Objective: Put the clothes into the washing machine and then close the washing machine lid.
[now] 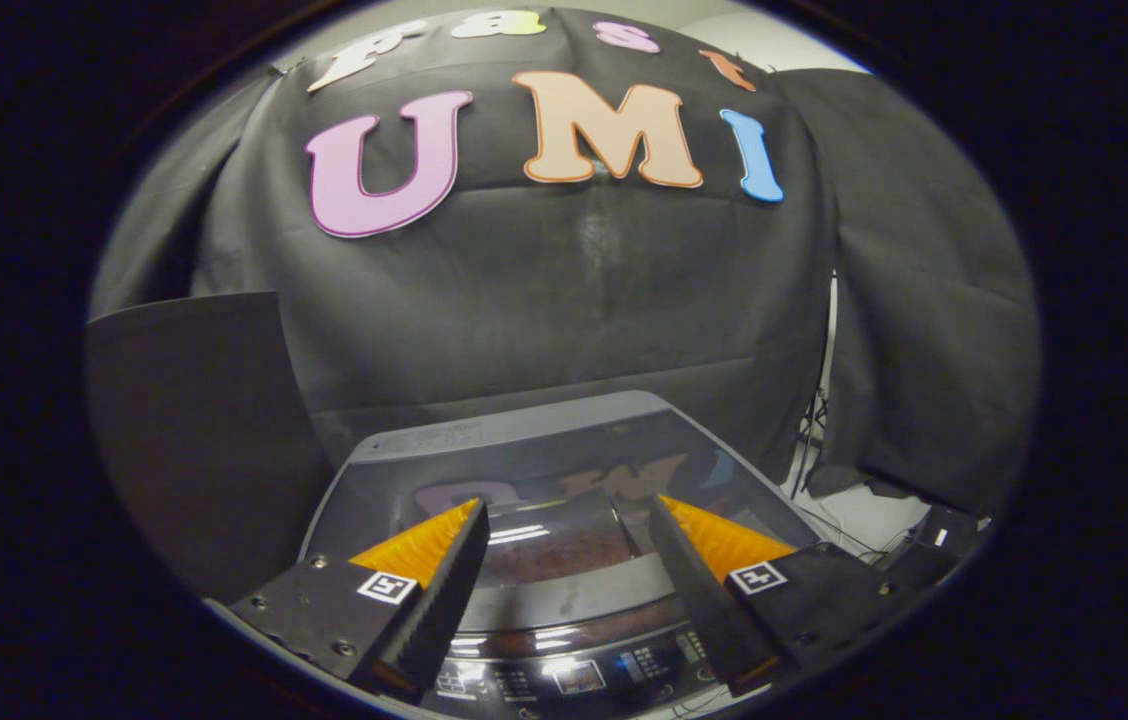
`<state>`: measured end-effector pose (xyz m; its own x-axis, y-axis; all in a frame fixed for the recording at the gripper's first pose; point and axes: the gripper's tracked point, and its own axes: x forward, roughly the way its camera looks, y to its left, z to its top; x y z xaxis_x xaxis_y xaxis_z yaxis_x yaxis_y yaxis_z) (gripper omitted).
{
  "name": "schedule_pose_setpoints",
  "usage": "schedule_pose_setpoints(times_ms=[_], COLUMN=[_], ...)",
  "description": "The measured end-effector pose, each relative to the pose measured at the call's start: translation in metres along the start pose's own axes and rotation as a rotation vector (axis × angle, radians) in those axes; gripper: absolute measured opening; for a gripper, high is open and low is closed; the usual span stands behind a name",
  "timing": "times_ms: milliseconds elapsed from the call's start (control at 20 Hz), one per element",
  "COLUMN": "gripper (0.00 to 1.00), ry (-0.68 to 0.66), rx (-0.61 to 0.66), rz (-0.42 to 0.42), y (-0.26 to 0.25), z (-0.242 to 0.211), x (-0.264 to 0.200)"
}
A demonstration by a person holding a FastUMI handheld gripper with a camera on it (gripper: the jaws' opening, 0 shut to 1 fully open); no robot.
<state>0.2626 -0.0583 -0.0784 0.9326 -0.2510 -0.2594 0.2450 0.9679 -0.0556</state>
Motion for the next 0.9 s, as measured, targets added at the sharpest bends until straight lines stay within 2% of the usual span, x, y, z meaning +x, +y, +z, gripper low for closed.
schedule_pose_setpoints(times_ms=[650,900], gripper=[0.98,0.97], ry=[-0.029,-0.083], rx=[0.018,0.035], rz=[0.036,0.105], y=[0.021,0.043], z=[0.026,0.053], x=[-0.118,-0.184])
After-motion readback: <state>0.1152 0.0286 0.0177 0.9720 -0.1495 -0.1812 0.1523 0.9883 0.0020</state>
